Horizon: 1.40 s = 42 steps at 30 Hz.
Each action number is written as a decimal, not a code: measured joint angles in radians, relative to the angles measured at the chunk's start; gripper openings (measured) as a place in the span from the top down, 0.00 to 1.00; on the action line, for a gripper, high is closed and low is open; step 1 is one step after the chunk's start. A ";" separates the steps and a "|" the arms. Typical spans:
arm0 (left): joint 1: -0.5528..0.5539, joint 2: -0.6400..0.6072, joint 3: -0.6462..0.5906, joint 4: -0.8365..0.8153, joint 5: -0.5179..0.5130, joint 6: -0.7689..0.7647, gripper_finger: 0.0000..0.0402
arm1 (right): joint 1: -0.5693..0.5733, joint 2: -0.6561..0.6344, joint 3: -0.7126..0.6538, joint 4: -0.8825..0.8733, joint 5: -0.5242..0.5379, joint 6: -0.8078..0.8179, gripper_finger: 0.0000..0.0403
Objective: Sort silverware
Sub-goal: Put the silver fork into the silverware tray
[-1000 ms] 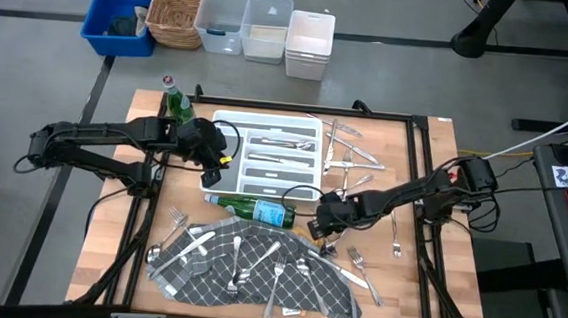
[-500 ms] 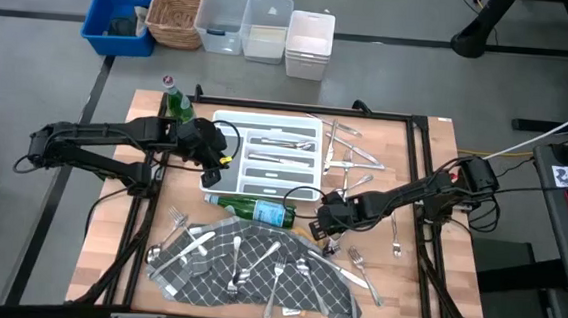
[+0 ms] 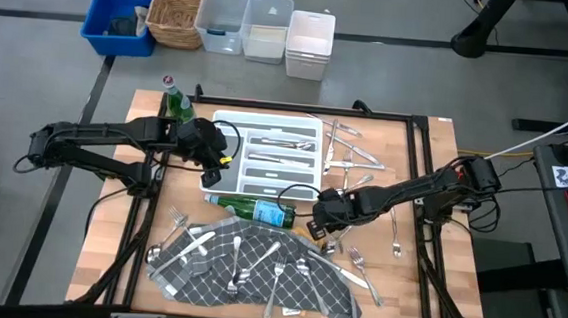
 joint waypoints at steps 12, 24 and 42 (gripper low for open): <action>0.000 0.000 0.000 0.000 0.000 0.000 0.69 | -0.087 -0.002 0.321 -0.229 0.245 -0.495 0.99; 0.000 0.000 0.000 -0.001 0.000 -0.005 0.69 | -0.367 0.033 0.329 0.033 0.181 -1.064 0.98; 0.002 0.000 0.001 0.002 -0.083 -0.206 0.69 | -0.546 0.183 0.329 0.236 -0.312 -1.446 0.98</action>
